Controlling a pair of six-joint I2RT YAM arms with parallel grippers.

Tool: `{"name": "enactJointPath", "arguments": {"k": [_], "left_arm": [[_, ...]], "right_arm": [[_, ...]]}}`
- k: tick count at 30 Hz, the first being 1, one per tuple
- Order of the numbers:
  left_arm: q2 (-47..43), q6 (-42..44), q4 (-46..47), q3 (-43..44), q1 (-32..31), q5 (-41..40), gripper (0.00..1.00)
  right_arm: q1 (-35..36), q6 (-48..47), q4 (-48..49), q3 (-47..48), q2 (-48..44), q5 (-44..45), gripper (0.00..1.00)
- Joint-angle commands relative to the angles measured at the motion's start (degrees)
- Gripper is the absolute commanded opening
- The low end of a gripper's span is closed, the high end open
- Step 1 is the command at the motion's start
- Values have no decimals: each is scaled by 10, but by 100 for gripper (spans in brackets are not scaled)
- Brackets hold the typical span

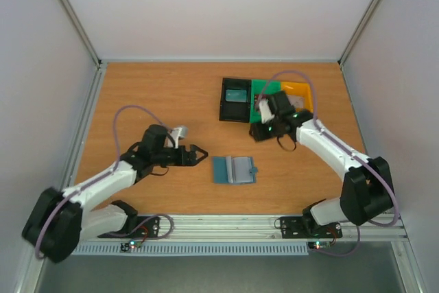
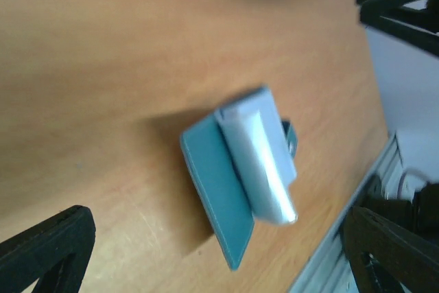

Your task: Take the credit cards out of the card holder

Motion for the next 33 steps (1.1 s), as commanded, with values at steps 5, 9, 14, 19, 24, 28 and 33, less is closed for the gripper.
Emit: {"name": "enactJointPath", "arguments": {"k": [5, 9, 14, 19, 24, 28, 33], "left_arm": [[193, 89, -36, 100, -90, 58, 99], [251, -7, 5, 101, -90, 15, 100], [287, -24, 19, 109, -93, 20, 99], [307, -25, 74, 121, -116, 35, 99], [320, -22, 84, 130, -131, 40, 99], [326, -25, 77, 129, -133, 18, 83], [330, -28, 74, 129, -133, 4, 38]], "right_arm": [[41, 119, -25, -122, 12, -24, 53], [47, 116, -15, -140, 55, -50, 45], [75, 116, -2, -142, 91, -74, 41], [101, 129, 4, -143, 107, -68, 43], [118, 146, 21, -143, 109, -76, 47], [121, 156, 34, -141, 108, -79, 48], [121, 153, 34, -140, 105, -77, 50]]}}
